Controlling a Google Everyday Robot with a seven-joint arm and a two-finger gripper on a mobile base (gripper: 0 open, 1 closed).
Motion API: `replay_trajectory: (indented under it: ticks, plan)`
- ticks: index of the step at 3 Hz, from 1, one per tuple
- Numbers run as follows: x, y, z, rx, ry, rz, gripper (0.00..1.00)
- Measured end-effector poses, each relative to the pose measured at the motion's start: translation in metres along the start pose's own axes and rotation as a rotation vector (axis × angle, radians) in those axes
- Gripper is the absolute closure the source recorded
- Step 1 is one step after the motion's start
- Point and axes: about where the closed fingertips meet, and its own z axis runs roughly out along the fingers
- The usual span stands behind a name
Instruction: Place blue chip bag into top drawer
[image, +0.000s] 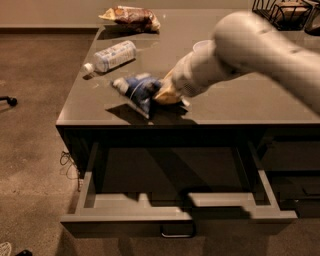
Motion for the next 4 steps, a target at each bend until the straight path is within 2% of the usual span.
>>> replay_trajectory:
  ticks: [1,2,3,4]
  plan:
    - [-0.039,-0.011,-0.09,0.085,-0.169,-0.019,1.0]
    - [-0.039,-0.011,-0.089,0.085,-0.169,-0.021,1.0]
    - [-0.029,0.007,-0.091,0.051,-0.167,-0.003,1.0]
    - [-0.014,0.069,-0.101,-0.067,-0.126,0.01,1.0]
